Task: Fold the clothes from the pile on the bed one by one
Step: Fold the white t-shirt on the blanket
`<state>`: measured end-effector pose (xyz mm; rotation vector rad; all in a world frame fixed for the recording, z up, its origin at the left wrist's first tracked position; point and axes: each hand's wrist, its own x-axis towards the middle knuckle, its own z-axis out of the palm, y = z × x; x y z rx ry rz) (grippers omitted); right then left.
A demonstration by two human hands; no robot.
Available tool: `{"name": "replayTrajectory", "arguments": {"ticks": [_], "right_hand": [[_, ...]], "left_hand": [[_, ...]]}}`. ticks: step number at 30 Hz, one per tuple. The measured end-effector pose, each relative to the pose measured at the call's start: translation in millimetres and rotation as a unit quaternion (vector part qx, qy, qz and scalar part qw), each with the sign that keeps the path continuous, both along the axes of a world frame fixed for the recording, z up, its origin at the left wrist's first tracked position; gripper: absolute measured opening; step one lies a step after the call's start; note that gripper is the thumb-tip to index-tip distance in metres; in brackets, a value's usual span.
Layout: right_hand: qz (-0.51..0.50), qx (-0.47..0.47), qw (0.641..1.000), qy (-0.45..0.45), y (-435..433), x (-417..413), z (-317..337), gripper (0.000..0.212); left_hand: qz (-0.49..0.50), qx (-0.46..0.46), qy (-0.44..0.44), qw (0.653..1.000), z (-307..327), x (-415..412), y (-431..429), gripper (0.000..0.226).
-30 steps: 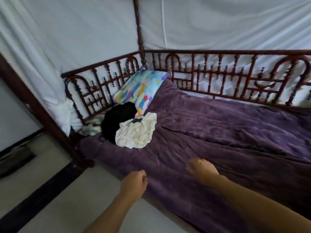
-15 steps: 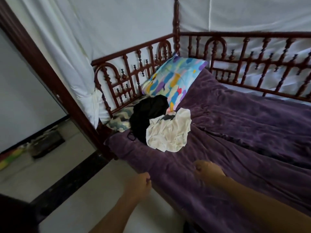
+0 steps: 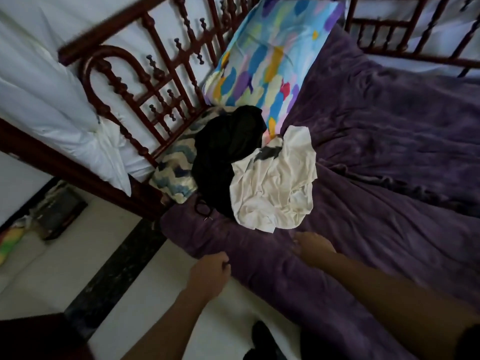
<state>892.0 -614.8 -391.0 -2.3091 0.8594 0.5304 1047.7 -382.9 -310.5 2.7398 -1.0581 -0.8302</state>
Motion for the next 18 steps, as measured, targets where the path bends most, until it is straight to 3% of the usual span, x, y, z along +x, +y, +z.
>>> {"name": "replayTrajectory", "arguments": {"ticks": [6, 12, 14, 18], "right_hand": [[-0.101, -0.003, 0.993, 0.059, -21.5, 35.9, -35.3, 0.027], [-0.266, 0.009, 0.959, 0.098, -66.9, 75.6, -86.2, 0.033], [-0.386, -0.003, 0.920, 0.074, -81.3, 92.4, -109.2, 0.041], [-0.589, 0.010, 0.808, 0.017, -97.7, 120.1, -157.8, 0.057]], "left_hand": [[-0.095, 0.037, 0.033, 0.994, -61.4, 63.9, -48.8, 0.022], [-0.189, 0.012, 0.088, 0.978, -118.5, 119.6, -101.7, 0.024], [-0.204, -0.005, 0.096, 0.974, -129.6, 136.5, -112.7, 0.024], [-0.233, -0.018, 0.097, 0.967, -147.3, 169.4, -127.7, 0.018]]}}
